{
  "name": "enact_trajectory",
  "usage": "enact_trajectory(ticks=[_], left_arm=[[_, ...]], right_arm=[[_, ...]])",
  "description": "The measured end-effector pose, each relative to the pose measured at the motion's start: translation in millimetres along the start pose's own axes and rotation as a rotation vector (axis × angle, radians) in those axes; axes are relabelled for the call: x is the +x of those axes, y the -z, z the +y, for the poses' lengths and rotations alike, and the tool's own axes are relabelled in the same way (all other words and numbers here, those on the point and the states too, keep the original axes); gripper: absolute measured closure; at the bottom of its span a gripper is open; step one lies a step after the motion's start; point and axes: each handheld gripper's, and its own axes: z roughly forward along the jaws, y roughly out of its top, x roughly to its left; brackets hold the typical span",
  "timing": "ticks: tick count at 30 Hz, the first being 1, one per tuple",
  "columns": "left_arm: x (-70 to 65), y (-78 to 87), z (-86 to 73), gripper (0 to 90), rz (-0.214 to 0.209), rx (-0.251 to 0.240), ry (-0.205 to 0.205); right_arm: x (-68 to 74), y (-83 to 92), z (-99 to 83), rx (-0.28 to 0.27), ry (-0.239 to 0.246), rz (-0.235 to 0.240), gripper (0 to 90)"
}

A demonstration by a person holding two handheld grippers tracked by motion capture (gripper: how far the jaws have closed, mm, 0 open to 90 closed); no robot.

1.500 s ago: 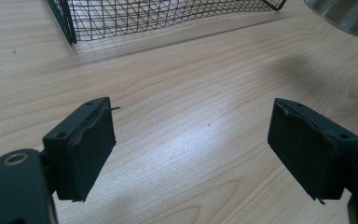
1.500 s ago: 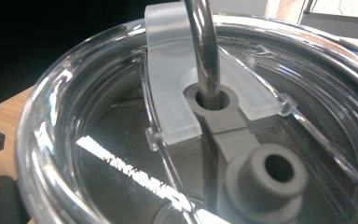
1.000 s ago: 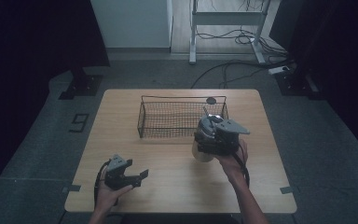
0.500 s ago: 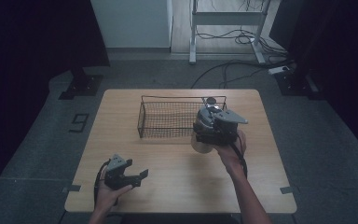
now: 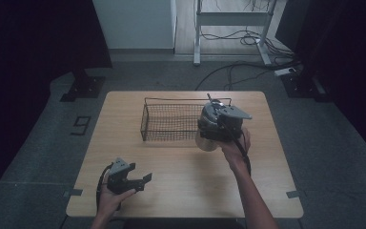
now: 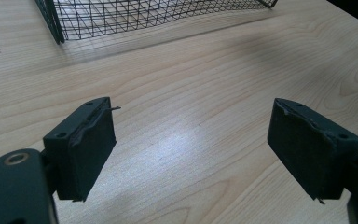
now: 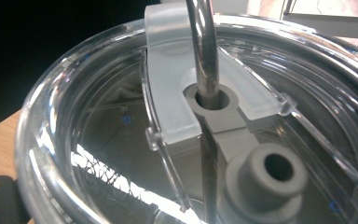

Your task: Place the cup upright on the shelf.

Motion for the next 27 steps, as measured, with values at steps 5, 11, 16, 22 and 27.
enact_trajectory(ticks=[5,11,16,22,27], left_arm=[[-0.7,-1.0,-0.6,15.3,0.002,0.004,0.0],[-0.5,-1.3,-0.9,15.3,-0.001,0.004,0.001],[0.1,-0.9,-1.2,15.3,0.003,0.005,0.001],[0.8,-1.0,-1.4,15.3,0.005,0.003,0.005],[0.5,-0.8,-1.5,15.3,0.004,0.003,0.005]], right_arm=[[-1.7,-3.8,4.8,0.003,0.007,-0.005,3.3],[-4.2,-7.9,9.5,0.005,0.003,-0.016,3.2],[-5.3,-13.0,13.9,0.009,0.005,-0.02,3.3],[-7.1,-18.3,16.6,0.012,0.004,-0.025,3.3],[-8.7,-22.0,20.9,0.007,0.002,-0.027,3.2]])
